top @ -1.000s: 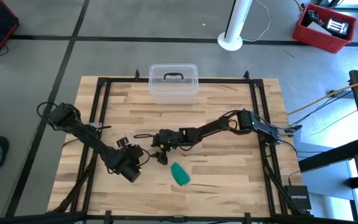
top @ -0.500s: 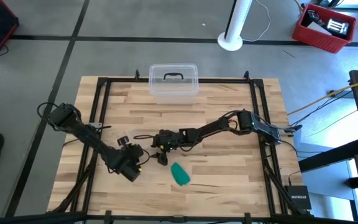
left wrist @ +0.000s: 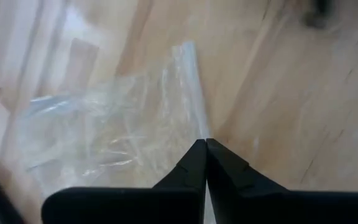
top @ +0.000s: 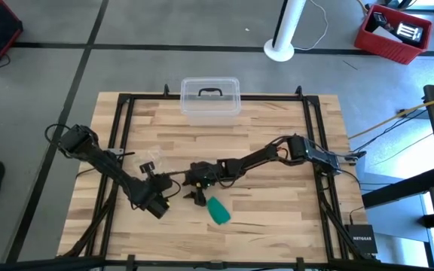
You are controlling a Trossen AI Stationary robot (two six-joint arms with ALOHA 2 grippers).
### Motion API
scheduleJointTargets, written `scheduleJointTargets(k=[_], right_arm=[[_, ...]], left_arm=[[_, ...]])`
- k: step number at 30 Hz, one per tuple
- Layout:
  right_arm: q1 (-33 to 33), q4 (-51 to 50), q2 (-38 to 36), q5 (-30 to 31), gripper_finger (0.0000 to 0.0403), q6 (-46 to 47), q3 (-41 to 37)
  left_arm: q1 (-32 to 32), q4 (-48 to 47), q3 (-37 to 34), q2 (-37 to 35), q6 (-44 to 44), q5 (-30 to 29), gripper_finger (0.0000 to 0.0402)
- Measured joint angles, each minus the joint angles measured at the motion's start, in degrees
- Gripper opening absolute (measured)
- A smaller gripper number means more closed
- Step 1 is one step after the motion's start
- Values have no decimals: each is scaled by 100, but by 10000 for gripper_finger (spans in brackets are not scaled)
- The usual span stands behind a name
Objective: Roll bandage
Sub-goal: Prepare the transparent zip bag
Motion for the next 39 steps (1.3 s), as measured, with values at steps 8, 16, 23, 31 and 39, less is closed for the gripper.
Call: scheduleJointTargets(k=[8, 16, 23, 31, 39], right_arm=[[553, 262, -352, 96, 271, -1240, 1], [699, 529, -435, 1532, 271, -1986, 4], [378, -403, -387, 1671, 271, -1151, -60], [218, 946, -246, 1706, 271, -823, -766], [194, 1276, -105, 1666, 271, -785, -919]], left_arm=[[-26, -550, 962, -159, 613, 15, 0], [17, -842, 850, -234, 166, 109, 29], [-30, -469, 294, -229, -279, 433, 123], [-37, -40, -250, -229, 19, 385, 173], [17, 90, -565, -229, -272, 220, 167]])
